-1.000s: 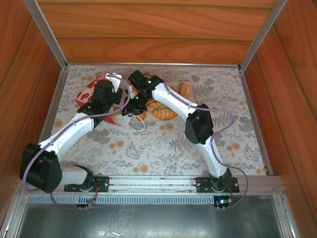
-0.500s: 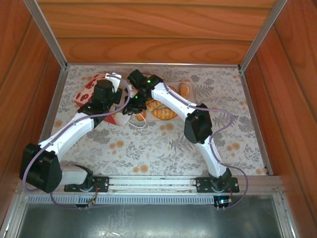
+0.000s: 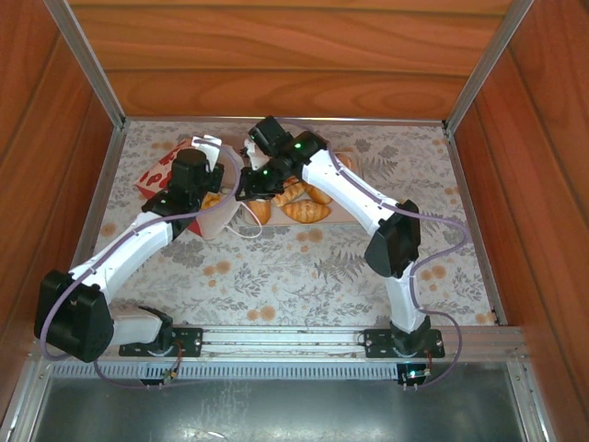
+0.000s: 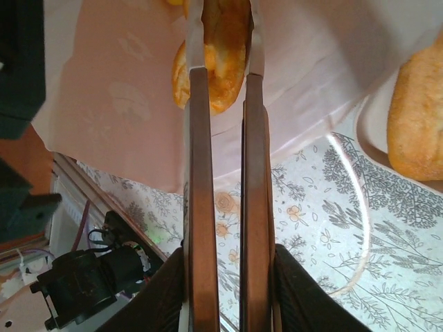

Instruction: Take the fake bread out of the paper bag

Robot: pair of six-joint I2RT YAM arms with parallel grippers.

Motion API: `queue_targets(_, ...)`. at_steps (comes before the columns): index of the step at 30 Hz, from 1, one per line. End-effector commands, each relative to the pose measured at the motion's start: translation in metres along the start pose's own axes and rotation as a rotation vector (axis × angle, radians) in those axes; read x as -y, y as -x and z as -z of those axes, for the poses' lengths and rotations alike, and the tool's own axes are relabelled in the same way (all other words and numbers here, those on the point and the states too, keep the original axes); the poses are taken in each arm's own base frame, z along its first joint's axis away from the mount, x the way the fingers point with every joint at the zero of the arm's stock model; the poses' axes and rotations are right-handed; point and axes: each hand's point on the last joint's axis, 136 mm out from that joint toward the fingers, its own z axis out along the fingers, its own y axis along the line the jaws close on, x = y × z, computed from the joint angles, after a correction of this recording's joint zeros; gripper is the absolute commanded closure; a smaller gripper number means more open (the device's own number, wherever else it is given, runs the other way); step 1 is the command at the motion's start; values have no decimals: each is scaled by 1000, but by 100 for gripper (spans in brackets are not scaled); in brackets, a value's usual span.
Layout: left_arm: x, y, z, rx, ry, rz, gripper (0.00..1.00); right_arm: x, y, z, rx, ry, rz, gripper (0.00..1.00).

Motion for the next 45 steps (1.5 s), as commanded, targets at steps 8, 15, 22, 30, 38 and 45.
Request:
queue_targets(8, -21, 2, 4, 20, 56, 34, 100, 1, -14, 30, 41, -24, 50, 100)
queue_targets(15, -28, 5, 2, 22, 65, 56, 100, 2, -29, 53, 70, -19, 62, 100)
queue_targets(22, -32, 13, -2, 12, 72, 75, 100, 7, -47, 72, 99, 46, 29, 100)
queue_targets(30, -38, 4, -16, -47, 100, 107, 100, 9, -60, 102, 164, 65, 6, 100)
queue_targets(38, -48, -1, -25, -89, 136, 140, 100, 17, -69, 129, 228, 57, -15, 100)
queue_targets(45, -58, 1, -29, -96, 163, 160, 100, 27, -76, 145, 269, 34, -34, 100)
